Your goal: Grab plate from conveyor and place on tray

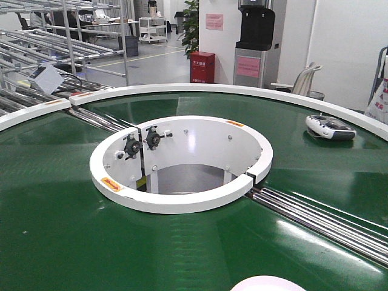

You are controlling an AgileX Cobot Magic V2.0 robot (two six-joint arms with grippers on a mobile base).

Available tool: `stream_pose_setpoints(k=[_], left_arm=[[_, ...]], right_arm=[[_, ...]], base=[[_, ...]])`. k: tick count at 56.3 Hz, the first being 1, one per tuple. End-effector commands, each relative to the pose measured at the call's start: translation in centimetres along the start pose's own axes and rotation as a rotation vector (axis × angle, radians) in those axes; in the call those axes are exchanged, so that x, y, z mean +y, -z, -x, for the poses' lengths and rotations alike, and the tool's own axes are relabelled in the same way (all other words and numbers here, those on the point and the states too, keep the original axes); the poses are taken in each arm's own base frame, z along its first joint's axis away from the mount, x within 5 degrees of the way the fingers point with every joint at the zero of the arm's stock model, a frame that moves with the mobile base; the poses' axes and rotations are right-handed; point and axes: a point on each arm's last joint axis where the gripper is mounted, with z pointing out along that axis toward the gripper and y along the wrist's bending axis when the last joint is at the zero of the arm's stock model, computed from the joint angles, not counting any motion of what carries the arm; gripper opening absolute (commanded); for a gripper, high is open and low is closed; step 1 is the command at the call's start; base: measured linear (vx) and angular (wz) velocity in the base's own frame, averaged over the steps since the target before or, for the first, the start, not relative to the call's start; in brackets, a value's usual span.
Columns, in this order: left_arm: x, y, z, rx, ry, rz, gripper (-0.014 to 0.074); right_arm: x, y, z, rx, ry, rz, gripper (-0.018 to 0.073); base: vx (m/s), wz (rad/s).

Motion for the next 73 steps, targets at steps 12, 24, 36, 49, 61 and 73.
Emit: stream_pose_setpoints(k=[12,24,36,49,61,73], left_arm=[[0.0,0.0,0.1,-0.075,0.012,-0.001,0.0003],[0.0,0.0,0.1,-0.075,0.012,-0.001,0.0003],[0.0,0.0,0.4,-0.101,0.01,0.0,0.0003],[0.0,1.9,6.2,-0.535,0.095,-0.019,0.0003],[-0.9,5.1,17.4,-0.684,0.07,-0.039,0.0003],[-1.4,-0.4,24.3,-0.407,-0.09,0.001,0.0003]], right_arm=[[0.0,0.1,0.3,-0.078,0.015,0.003,-0.001],[0.0,0.1,0.3,-0.079,0.015,0.003,-0.001],[0.1,0.1,0.9,-0.15,0.015,0.01,-0.001],[0.3,1.1,5.2,-0.392,0.014,0.026,-0.001],[0.4,1.8,17.0,-0.362,0.189,-0.029,-0.001],[0.5,-3.9,22.8,-0.237,0.188,-0.024,-0.001]], base=[[0.0,0.0],[0.0,0.0],[0.0,0.0],[0.0,0.0],[0.0,0.0],[0.0,0.0]])
